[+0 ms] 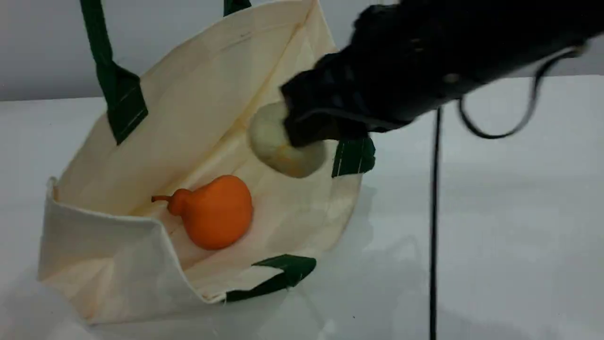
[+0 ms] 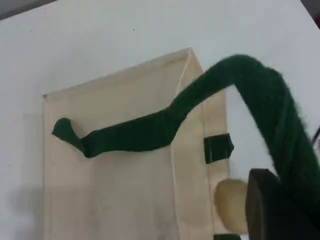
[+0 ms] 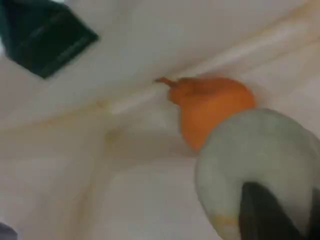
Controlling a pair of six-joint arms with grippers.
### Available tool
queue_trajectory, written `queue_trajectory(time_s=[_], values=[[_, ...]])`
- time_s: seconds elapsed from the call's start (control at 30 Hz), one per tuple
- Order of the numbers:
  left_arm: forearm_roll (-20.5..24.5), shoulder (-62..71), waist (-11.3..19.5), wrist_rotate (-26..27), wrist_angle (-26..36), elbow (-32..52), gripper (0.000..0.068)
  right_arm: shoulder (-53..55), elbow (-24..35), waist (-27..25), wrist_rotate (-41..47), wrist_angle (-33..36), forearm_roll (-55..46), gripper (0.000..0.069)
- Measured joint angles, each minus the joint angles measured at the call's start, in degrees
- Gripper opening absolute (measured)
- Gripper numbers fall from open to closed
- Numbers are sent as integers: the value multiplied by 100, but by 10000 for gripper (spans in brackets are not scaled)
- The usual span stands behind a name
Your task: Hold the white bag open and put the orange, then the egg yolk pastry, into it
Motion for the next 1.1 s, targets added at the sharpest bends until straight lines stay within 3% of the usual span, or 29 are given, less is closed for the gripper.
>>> queue_trajectory(time_s=[0.47,0.8,0.93,1.1], values=[[-6,0,0,0,4,0,80,1698,-1303,6,0,233,17,92],[-12,0,0,0,11,0,80,1988,-1694,6,0,373,33,94],[-12,0,0,0,17,0,80,1988,-1694,34,0,478,33,154],[-7,0,0,0,17,0,80,1983,-1685,79,0,532,26,334]])
